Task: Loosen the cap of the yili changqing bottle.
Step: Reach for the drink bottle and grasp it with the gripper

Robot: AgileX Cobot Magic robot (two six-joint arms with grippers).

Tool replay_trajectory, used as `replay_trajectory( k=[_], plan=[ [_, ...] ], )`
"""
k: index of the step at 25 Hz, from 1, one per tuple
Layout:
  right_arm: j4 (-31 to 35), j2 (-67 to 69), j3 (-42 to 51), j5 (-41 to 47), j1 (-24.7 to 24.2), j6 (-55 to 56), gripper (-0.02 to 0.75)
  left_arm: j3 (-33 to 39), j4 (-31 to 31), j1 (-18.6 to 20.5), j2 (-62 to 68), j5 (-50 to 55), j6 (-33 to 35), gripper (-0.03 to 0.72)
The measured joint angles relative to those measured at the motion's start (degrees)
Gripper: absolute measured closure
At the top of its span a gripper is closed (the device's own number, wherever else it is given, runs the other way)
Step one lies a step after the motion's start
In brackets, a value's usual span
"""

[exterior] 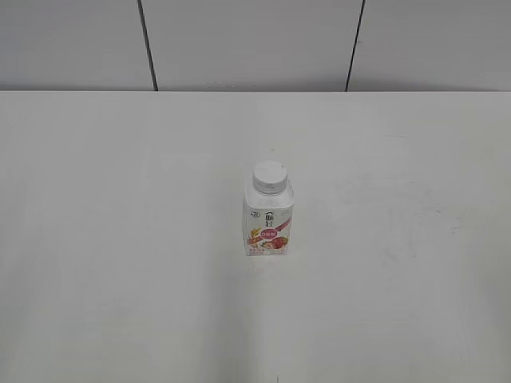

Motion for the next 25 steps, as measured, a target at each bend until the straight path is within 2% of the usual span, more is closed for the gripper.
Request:
replay_trajectory(
  k=[25],
  plan=[
    [0.1, 0.0, 0.0, 0.0, 0.0, 0.0, 0.204, 0.0, 0.0, 0.0, 0.0, 0.0, 0.0, 0.218]
  ],
)
